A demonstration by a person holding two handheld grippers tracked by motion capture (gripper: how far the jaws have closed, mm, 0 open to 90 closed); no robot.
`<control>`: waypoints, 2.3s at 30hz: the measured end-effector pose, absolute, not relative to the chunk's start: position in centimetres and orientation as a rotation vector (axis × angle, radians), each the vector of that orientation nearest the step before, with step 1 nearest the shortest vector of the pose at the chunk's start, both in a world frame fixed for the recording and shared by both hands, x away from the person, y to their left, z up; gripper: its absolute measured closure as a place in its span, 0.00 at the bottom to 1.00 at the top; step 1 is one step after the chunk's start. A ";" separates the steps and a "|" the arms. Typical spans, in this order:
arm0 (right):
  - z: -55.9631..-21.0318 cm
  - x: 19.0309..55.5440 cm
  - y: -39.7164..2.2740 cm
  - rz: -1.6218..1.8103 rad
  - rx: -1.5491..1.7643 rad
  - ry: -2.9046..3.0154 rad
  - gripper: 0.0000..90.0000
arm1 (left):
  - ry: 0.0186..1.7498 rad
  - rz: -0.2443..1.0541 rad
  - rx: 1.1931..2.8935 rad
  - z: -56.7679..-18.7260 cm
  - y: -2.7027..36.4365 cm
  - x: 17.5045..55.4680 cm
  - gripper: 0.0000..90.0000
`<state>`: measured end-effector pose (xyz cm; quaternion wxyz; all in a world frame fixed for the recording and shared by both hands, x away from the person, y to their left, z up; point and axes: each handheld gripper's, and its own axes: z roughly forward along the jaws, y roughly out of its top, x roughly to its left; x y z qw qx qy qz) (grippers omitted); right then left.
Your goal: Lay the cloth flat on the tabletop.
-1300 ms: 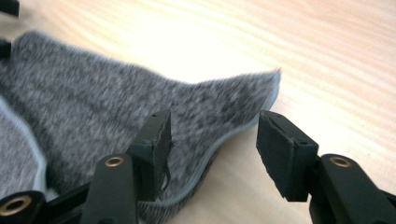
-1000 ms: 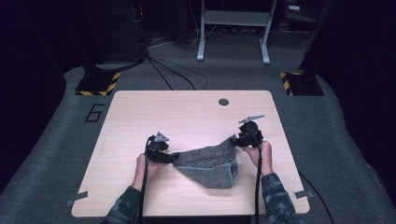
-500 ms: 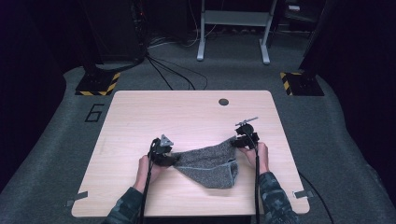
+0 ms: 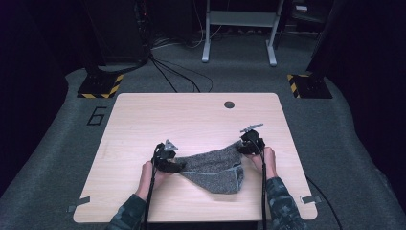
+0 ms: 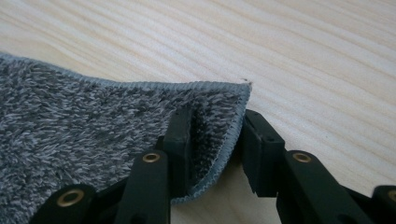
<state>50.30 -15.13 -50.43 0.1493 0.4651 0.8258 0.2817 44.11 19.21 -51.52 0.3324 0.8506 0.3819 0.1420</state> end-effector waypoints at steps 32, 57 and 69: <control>-46.4 46.8 -17.0 1.077 1.277 2.264 0.96 | 0.897 0.499 2.150 -48.1 19.3 43.4 0.96; -44.8 41.8 -17.8 1.206 1.258 2.192 0.96 | 0.886 0.434 2.120 -46.5 20.7 42.3 0.96; -43.9 50.8 -15.8 1.102 1.262 2.137 0.97 | 0.973 0.532 2.049 -44.7 20.8 51.5 0.97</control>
